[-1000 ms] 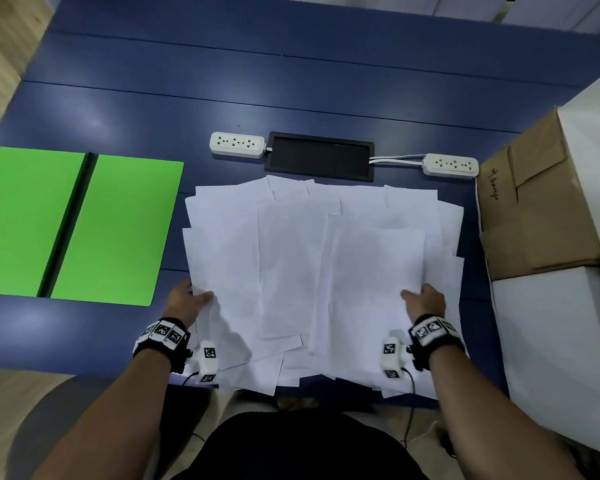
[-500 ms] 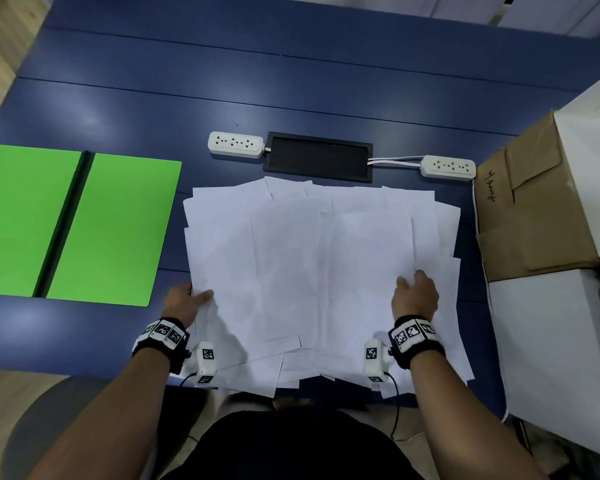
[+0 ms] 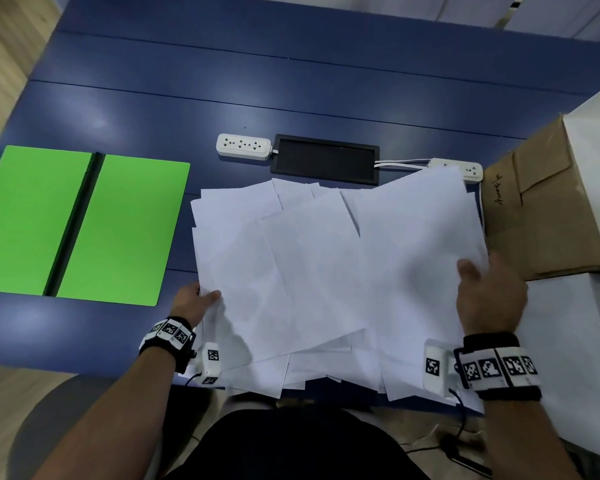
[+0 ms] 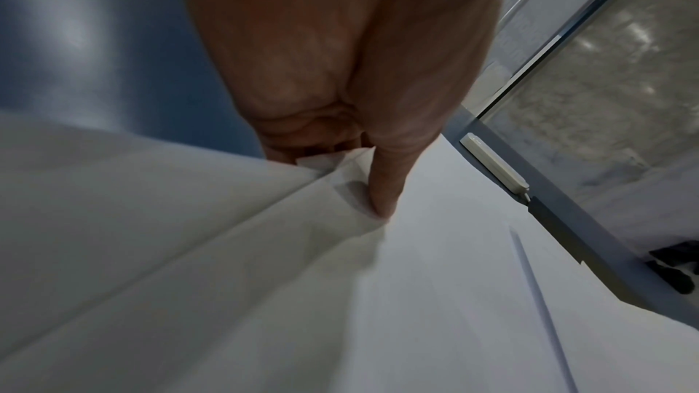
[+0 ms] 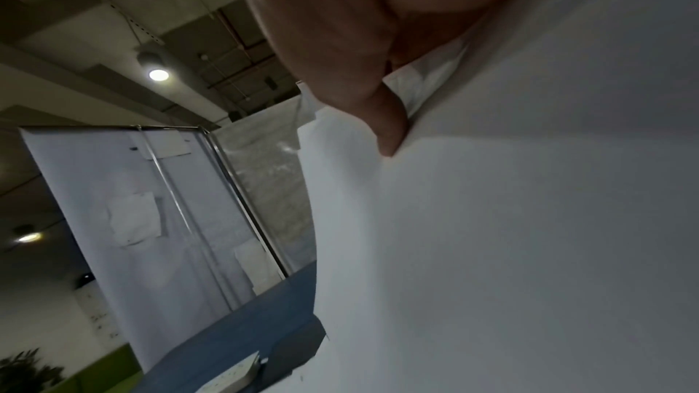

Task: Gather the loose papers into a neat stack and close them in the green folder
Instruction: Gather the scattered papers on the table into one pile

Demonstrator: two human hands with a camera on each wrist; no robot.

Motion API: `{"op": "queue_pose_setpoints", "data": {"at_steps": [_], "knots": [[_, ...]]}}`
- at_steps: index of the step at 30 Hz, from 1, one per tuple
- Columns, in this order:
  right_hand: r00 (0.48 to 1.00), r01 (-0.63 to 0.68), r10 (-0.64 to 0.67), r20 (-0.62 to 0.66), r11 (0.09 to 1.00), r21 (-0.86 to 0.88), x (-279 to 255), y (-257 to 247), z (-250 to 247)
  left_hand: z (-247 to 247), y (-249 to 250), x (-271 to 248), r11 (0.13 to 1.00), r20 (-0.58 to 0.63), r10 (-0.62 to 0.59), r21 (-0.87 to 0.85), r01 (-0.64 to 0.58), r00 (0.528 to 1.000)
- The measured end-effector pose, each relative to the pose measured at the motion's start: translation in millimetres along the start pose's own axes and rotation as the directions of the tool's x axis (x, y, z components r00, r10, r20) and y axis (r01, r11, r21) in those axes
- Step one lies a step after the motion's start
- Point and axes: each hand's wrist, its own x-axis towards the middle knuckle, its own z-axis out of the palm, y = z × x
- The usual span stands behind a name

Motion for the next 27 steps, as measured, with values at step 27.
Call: {"op": "queue_pose_setpoints", "data": {"at_steps": [27], "knots": [[0.846,-0.226,0.172,0.505,0.973,0.047,-24.9,-47.6,181.9,-1.4,-3.6,1.2,0.997,0.009,-0.009,0.073,0.008,1.000]]}}
